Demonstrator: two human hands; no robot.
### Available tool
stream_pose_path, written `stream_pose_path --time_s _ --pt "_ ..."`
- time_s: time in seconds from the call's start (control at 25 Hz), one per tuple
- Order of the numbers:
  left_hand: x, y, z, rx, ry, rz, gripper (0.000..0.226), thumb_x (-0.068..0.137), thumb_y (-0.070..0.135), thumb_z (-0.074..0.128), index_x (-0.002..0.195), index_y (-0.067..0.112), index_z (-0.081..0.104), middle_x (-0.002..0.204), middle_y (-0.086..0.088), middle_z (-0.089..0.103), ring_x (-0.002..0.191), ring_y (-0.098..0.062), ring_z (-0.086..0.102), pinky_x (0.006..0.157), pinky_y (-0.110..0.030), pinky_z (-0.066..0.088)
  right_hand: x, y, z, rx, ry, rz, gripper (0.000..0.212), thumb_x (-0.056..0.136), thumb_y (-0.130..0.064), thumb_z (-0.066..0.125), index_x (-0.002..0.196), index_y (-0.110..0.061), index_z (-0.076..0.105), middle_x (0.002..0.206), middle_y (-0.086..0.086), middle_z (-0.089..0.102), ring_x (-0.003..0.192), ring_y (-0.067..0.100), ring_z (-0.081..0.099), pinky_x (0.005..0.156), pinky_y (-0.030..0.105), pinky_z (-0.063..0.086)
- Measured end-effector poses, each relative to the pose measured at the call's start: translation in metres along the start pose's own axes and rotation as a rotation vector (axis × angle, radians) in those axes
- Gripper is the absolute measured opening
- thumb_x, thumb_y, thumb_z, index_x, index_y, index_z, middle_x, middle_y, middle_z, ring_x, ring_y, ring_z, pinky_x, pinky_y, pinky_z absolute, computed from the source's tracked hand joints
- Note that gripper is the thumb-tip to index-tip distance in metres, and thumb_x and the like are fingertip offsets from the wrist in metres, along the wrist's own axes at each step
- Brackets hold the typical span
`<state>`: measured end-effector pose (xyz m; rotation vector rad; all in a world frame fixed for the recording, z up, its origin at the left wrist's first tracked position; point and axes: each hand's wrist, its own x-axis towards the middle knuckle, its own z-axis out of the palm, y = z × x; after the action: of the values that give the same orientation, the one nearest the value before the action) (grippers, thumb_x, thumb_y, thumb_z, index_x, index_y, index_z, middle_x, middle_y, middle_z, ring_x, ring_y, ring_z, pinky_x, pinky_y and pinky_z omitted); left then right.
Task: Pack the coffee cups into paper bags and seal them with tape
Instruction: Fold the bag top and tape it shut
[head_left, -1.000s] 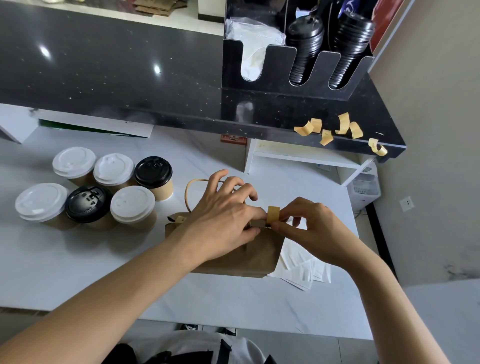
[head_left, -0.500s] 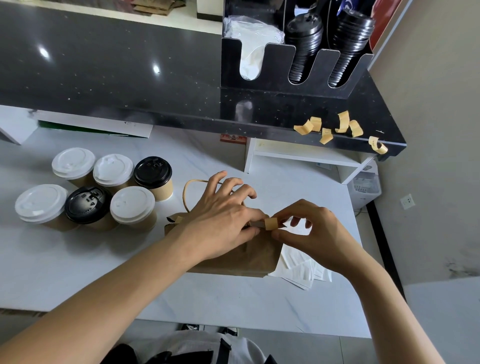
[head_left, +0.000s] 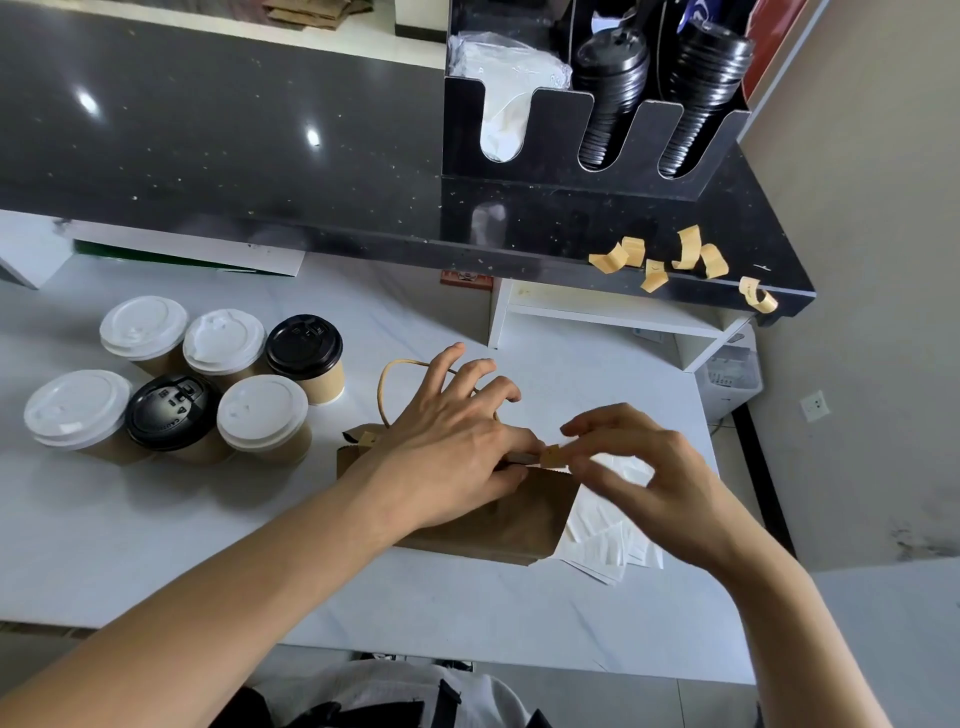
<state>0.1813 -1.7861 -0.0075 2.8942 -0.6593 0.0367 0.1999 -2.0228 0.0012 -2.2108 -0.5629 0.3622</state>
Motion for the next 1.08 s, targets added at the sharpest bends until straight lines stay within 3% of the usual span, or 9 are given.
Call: stream_pose_path --time_s 0.12,0.24,0.48,0.76,0.96,1.08 --pt "0.0 0.0 -0.001 0.023 -0.003 0.008 0.026 0.097 0.051 0.054 0.114 0.042 0.072 0.141 -0.002 0.053 0.146 -0.033 0.034 0.123 -0.057 0.006 0.016 0.001 0.007 0.129 0.209 0.068 0.018 0.095 -0.029 0.071 0.081 -0.032 0.082 0.098 -0.017 0.073 0.098 0.005 0.067 0.079 0.016 0.045" --pt "0.0 0.001 -0.001 0.032 -0.001 -0.007 0.026 0.097 0.051 0.054 0.111 0.041 0.073 0.141 -0.002 0.053 0.146 -0.034 0.034 0.123 -0.057 0.007 0.026 0.001 0.017 0.234 0.215 0.181 0.011 0.086 -0.031 0.08 0.076 -0.027 0.081 0.092 -0.014 0.075 0.09 0.004 0.069 0.075 0.023 0.048" --pt "0.0 -0.002 0.001 0.036 0.025 0.015 0.019 0.093 0.05 0.062 0.105 0.043 0.075 0.133 -0.001 0.059 0.139 -0.032 0.043 0.121 -0.06 0.016 0.015 0.008 0.022 0.161 0.138 0.184 0.008 0.08 -0.035 0.085 0.08 -0.04 0.079 0.098 -0.02 0.073 0.1 -0.001 0.064 0.08 0.023 0.044" --pt "0.002 -0.001 0.0 0.025 0.045 0.01 0.019 0.092 0.052 0.065 0.094 0.039 0.079 0.13 0.005 0.061 0.137 -0.026 0.045 0.121 -0.056 0.013 0.004 0.017 0.031 0.151 0.235 0.084 0.013 0.077 -0.036 0.087 0.086 -0.04 0.08 0.099 -0.018 0.072 0.106 0.005 0.063 0.084 0.019 0.043" --pt "0.0 0.0 0.0 0.031 0.058 0.013 0.02 0.091 0.051 0.066 0.09 0.038 0.08 0.127 0.004 0.063 0.134 -0.026 0.047 0.121 -0.057 0.016 -0.002 0.029 0.043 0.087 0.308 -0.026 0.015 0.076 -0.049 0.08 0.091 -0.048 0.079 0.104 -0.02 0.07 0.108 0.012 0.062 0.094 0.046 0.046" --pt "0.0 0.0 0.001 0.046 0.065 0.013 0.019 0.091 0.051 0.067 0.089 0.038 0.08 0.126 0.005 0.063 0.133 -0.025 0.048 0.12 -0.059 0.019 -0.001 0.033 0.045 0.016 0.307 -0.067 0.019 0.077 -0.052 0.078 0.095 -0.053 0.074 0.107 -0.023 0.068 0.108 0.009 0.06 0.094 0.043 0.043"
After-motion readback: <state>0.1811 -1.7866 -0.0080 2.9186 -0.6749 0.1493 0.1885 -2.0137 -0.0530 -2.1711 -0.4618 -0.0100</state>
